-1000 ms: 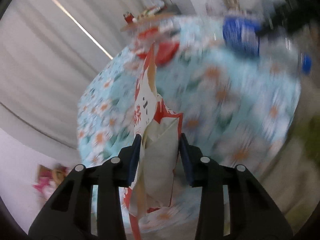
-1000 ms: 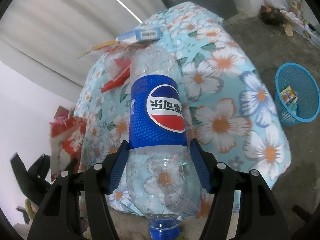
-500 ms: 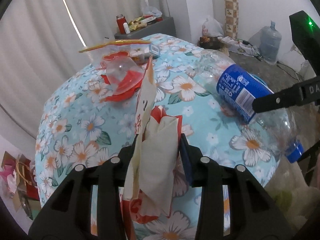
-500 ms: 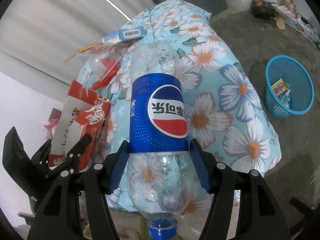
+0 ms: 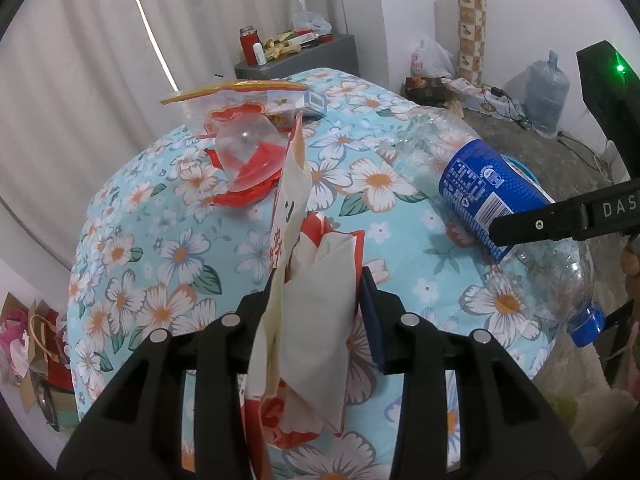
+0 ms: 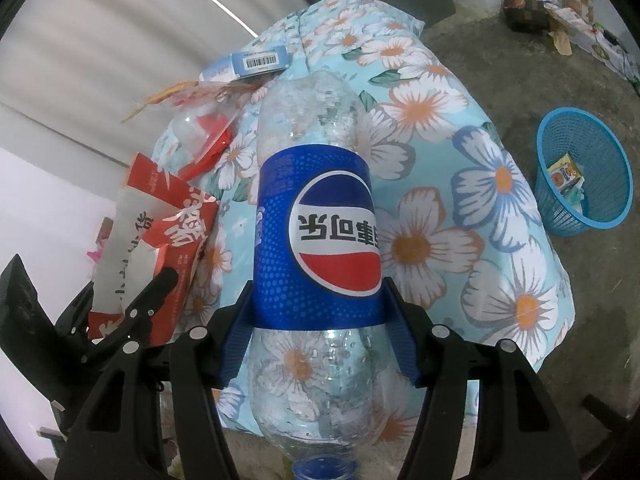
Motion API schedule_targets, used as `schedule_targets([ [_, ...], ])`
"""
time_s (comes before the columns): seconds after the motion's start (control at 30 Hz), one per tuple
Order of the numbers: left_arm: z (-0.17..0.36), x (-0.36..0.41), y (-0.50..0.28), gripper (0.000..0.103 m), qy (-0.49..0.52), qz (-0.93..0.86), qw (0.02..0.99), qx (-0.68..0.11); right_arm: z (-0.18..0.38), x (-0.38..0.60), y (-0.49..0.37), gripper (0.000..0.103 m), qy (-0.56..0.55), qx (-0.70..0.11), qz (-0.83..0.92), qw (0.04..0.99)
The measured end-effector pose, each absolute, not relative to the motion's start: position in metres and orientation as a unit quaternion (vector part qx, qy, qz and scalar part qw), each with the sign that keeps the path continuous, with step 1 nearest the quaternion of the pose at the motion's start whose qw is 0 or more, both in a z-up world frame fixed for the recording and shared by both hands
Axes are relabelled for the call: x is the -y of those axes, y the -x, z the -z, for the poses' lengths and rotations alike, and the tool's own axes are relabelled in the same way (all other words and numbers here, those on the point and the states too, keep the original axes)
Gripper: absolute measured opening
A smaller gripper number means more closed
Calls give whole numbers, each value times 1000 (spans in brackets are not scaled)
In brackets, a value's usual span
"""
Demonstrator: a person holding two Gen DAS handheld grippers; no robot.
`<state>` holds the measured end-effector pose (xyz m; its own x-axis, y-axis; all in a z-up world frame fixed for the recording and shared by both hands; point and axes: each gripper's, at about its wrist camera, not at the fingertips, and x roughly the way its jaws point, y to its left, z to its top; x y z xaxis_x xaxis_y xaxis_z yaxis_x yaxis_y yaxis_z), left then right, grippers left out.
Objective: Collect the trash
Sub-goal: 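Lift the red box with the left gripper while the right gripper holds the Pepsi bottle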
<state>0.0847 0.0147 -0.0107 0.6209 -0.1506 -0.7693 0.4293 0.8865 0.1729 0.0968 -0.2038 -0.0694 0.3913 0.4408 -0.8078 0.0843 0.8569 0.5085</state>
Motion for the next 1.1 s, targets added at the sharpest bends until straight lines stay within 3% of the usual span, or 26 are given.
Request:
schedule_targets([
  [1.1, -17, -11, -72, 35, -175, 174, 899, -361, 47, 225, -72, 58, -286, -498, -116, 810],
])
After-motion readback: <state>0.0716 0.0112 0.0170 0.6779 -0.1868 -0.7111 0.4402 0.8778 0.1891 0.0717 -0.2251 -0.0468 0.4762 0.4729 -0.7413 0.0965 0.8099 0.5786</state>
